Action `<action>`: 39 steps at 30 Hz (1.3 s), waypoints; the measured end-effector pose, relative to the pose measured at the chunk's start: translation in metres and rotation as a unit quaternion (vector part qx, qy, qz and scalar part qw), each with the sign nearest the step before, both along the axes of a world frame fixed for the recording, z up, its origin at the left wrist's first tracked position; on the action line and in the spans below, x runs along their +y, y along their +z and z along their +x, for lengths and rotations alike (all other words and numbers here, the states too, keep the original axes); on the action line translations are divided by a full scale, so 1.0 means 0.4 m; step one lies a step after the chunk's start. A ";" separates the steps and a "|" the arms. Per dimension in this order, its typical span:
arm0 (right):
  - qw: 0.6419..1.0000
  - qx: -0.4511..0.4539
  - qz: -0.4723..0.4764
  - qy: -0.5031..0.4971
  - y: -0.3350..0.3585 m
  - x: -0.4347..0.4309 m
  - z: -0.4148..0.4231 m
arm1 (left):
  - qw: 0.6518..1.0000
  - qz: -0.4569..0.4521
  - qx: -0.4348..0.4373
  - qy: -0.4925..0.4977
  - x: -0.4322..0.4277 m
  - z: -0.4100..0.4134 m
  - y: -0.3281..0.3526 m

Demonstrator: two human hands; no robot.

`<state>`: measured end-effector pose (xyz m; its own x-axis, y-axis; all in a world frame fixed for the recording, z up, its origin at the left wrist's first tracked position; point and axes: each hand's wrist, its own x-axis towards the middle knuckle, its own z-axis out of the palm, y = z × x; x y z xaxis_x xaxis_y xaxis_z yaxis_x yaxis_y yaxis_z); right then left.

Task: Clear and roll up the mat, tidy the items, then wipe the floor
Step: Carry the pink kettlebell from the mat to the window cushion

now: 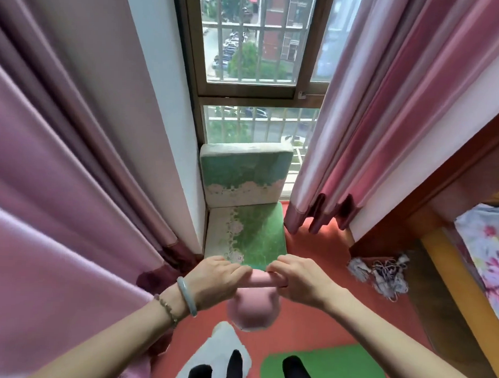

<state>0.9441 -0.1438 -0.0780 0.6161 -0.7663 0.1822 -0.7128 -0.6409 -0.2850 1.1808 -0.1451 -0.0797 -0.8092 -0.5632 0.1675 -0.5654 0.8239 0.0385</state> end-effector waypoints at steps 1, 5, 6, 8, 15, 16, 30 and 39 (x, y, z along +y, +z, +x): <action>1.000 0.004 -0.004 -0.002 -0.004 -0.042 0.003 | 1.000 0.002 -0.008 0.003 -0.046 0.002 -0.005; 1.000 0.015 -0.004 -0.018 -0.010 -0.198 0.007 | 0.999 0.025 -0.024 0.024 -0.221 0.004 -0.007; 1.000 0.019 0.000 -0.017 -0.014 -0.232 0.007 | 0.999 0.037 -0.028 0.027 -0.254 0.003 -0.008; 0.999 0.029 0.008 -0.012 -0.025 -0.305 0.007 | 0.998 0.052 -0.033 0.034 -0.325 0.001 -0.016; 0.998 0.008 0.056 0.017 -0.099 -0.615 0.012 | 0.991 0.094 -0.050 0.084 -0.589 0.004 -0.088; 0.998 0.014 0.065 0.022 -0.108 -0.631 0.016 | 0.989 0.102 -0.059 0.086 -0.598 0.007 -0.098; 0.968 0.108 0.228 0.006 -0.593 -1.192 0.094 | 0.956 0.173 -0.120 0.203 -1.112 0.023 -0.583; 0.971 0.087 0.222 -0.025 -1.155 -1.399 0.220 | 0.908 0.212 -0.172 0.319 -1.332 0.093 -1.105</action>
